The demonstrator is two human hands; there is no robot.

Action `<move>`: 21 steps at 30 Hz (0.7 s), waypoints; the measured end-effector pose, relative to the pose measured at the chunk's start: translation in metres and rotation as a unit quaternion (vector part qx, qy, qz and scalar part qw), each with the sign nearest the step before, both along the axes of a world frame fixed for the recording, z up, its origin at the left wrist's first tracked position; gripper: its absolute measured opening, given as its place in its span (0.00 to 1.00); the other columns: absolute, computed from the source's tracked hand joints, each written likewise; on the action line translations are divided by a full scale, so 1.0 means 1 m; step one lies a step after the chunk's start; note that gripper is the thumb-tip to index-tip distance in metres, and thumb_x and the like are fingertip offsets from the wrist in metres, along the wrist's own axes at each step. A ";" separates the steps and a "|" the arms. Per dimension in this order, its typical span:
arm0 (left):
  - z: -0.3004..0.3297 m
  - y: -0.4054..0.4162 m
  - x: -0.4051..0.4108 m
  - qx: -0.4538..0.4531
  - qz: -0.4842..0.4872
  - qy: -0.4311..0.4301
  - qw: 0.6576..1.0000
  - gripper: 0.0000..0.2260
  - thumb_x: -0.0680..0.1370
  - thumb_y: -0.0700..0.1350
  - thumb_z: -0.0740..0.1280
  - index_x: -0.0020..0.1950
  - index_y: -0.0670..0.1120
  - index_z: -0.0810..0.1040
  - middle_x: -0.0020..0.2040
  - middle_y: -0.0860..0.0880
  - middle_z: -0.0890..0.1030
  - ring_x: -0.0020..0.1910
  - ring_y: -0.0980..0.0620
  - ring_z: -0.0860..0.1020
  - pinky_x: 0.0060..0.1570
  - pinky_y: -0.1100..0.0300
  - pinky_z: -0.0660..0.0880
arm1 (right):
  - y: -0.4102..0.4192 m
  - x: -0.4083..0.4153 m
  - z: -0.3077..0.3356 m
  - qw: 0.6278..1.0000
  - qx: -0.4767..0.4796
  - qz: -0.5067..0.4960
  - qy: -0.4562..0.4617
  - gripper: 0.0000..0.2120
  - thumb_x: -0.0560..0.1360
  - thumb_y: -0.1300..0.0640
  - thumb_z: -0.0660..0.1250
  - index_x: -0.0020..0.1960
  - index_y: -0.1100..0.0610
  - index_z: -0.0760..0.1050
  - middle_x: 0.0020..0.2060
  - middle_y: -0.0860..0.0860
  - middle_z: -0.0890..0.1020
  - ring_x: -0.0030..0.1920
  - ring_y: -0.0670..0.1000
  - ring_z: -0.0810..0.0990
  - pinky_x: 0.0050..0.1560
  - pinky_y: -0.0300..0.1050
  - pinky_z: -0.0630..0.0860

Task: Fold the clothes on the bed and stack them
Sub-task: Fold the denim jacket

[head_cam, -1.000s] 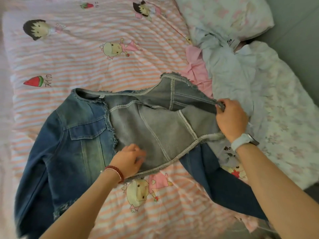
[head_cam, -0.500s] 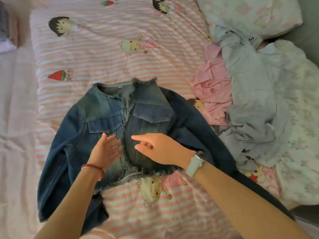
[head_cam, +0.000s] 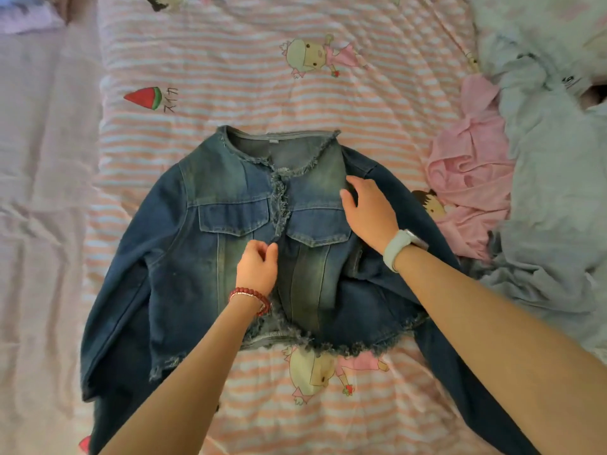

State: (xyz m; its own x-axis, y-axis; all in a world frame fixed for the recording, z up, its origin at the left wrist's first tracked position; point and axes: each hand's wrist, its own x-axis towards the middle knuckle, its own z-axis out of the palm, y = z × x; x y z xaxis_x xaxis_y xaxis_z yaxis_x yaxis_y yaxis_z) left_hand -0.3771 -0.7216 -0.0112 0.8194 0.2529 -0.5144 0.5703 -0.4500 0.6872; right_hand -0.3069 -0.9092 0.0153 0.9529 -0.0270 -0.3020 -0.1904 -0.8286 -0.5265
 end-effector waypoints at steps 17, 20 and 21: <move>-0.011 0.017 0.016 -0.096 0.060 -0.003 0.994 0.11 0.77 0.50 0.65 0.56 0.50 0.68 0.39 0.57 0.75 0.34 0.64 0.73 0.33 0.72 0.68 | 0.018 0.064 -0.032 0.978 -0.204 0.027 -0.032 0.20 0.80 0.50 0.53 0.68 0.59 0.66 0.63 0.59 0.70 0.62 0.61 0.70 0.56 0.53 0.68; -0.011 0.013 0.062 -0.169 0.091 0.048 0.980 0.18 0.76 0.51 0.66 0.61 0.46 0.67 0.43 0.52 0.76 0.38 0.57 0.73 0.45 0.64 0.71 | 0.012 0.061 -0.030 0.992 -0.112 0.039 -0.033 0.20 0.81 0.52 0.50 0.70 0.57 0.64 0.65 0.58 0.71 0.65 0.59 0.66 0.59 0.56 0.67; -0.010 0.011 0.076 -0.179 0.110 0.051 0.976 0.20 0.76 0.51 0.67 0.63 0.44 0.67 0.43 0.50 0.76 0.36 0.56 0.73 0.43 0.62 0.71 | 0.010 0.057 -0.029 0.995 -0.084 0.051 -0.025 0.20 0.82 0.53 0.50 0.71 0.57 0.64 0.66 0.57 0.70 0.66 0.59 0.65 0.61 0.56 0.67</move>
